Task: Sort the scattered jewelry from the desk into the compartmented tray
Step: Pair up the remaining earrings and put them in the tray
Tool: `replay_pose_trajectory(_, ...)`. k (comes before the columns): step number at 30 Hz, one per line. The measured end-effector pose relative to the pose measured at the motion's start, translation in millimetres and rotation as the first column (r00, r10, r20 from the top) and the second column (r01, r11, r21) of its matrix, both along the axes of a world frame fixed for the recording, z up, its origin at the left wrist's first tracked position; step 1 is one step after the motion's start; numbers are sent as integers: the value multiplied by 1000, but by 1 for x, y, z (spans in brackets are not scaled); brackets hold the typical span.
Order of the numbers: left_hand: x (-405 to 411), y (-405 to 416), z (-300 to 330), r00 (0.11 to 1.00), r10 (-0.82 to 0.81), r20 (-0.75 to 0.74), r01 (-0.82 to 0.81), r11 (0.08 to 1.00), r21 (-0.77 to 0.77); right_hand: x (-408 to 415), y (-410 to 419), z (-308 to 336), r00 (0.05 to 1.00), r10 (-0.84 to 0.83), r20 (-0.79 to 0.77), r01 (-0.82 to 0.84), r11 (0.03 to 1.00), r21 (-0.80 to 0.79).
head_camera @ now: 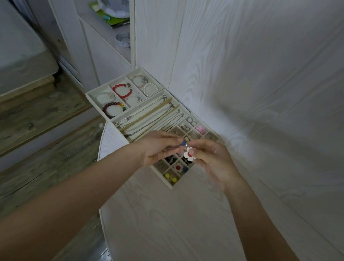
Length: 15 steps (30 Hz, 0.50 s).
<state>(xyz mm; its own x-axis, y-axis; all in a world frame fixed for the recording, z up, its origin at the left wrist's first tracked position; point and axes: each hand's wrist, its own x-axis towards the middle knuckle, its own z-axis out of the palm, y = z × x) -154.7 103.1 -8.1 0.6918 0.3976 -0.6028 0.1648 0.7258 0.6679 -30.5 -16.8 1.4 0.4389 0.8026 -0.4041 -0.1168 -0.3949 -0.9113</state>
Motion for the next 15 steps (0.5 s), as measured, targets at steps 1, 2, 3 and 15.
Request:
replay_pose_trajectory(1,0,-1,-3,1000,-2,-31,4,999,41,0,-2,-2,1000,-8,28,9,999,-33)
replay_pose_trajectory(2,1,-3,-7,998,-8,-67,14,996,83,1,-4,-4,998,-15,53,18,998,-64)
replay_pose_trajectory(3,1,-4,-12,994,-18,-108,31,992,121,0,-6,-7,997,-21,77,28,996,-88)
replay_pose_trajectory(15,8,-9,-49,941,-78,-330,177,943,283,1,-11,-67,945,-110,307,156,979,-131)
